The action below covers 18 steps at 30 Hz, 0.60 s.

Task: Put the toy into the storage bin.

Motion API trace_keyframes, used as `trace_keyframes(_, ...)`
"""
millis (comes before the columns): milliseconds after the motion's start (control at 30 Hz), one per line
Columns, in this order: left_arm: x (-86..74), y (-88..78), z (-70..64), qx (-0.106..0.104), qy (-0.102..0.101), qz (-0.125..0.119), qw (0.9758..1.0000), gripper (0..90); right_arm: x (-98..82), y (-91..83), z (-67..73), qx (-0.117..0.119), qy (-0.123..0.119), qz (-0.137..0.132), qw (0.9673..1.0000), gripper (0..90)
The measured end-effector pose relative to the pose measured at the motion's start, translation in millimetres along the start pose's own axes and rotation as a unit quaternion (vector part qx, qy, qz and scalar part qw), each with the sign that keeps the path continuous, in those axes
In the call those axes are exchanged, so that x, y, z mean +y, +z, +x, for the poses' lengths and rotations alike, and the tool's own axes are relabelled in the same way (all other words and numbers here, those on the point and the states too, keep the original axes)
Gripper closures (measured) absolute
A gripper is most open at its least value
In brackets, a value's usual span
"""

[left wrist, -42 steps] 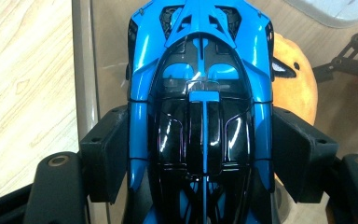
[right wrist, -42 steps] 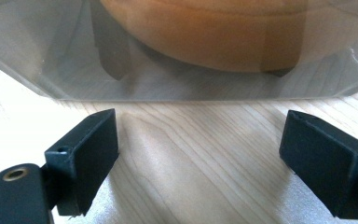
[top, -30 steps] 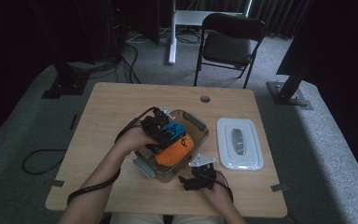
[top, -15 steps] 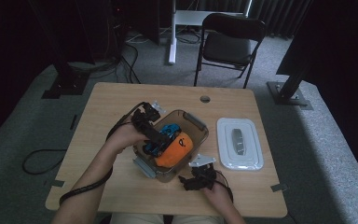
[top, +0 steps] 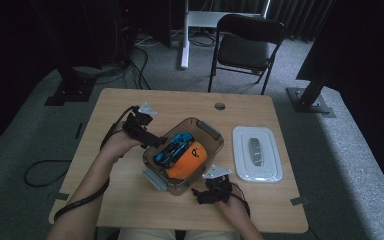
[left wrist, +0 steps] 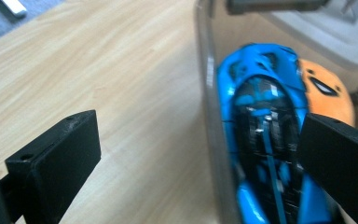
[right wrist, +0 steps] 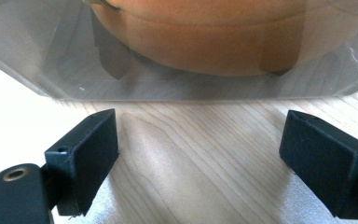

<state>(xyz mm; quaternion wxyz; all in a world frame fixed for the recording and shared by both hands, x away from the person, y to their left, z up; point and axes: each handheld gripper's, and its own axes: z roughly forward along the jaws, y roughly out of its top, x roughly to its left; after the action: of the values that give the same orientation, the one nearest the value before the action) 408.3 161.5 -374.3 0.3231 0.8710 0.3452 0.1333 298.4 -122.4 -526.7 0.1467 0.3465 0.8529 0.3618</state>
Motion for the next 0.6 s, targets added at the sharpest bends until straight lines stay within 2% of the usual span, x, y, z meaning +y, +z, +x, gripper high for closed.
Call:
trace_keyframes(233, -21.5, 3.4, 25.3, 0.021, -0.045, -0.023, 0.9985, 0.8, 0.0, -0.1, -0.1, 0.000, 0.000, 0.000, 1.0000, 11.1)
trace_keyframes(267, -26.0, 3.8, 30.5, 0.018, -0.057, -0.029, 0.9978, 0.8, 0.0, -0.1, -0.1, 0.000, 0.000, 0.000, 1.0000, 11.1)
trace_keyframes(467, -45.9, 14.4, 46.9, 0.030, -0.068, -0.024, 0.9970, 0.8, -0.2, -0.3, 0.0, -0.002, 0.001, 0.000, 1.0000, 11.1)
trace_keyframes(533, -53.1, 20.7, 50.6, 0.024, -0.073, -0.024, 0.9967, 0.8, -0.2, -0.3, -0.1, -0.002, 0.001, 0.000, 1.0000, 11.1)
trace_keyframes(600, -59.4, 27.9, 53.1, 0.029, -0.079, -0.027, 0.9961, 0.8, -0.3, -0.5, -0.4, -0.003, 0.003, 0.000, 1.0000, 11.1)
